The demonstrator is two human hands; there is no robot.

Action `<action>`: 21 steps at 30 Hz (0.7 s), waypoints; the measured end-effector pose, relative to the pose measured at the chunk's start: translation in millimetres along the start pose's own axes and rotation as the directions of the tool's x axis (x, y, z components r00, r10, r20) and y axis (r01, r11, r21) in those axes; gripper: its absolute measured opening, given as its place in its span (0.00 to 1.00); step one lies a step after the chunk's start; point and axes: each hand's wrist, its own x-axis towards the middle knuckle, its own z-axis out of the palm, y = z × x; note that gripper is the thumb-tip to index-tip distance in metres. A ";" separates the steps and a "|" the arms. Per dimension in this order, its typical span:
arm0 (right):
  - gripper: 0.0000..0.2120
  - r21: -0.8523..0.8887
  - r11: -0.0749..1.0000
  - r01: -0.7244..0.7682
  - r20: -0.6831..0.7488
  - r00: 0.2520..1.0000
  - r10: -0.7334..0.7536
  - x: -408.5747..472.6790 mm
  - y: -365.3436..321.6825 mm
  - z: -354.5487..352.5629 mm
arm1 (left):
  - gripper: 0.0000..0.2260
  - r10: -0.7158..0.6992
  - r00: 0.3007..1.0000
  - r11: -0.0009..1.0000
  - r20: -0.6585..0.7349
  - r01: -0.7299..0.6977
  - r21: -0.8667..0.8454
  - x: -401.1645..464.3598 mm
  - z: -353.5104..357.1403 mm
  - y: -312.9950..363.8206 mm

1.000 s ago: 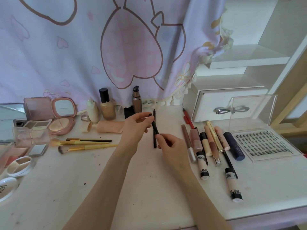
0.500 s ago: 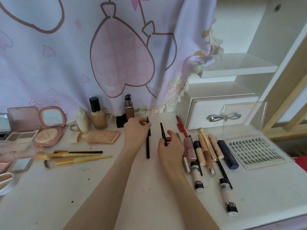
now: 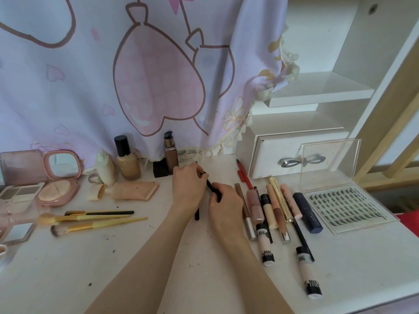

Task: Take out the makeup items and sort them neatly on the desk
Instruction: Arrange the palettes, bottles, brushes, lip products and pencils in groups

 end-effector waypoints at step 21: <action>0.19 -0.355 0.886 0.298 0.301 0.934 -0.194 -0.1 8.5 7.9 | 0.10 0.104 0.995 0.994 -0.006 -0.104 -0.044 -42.6 -17.9 -33.6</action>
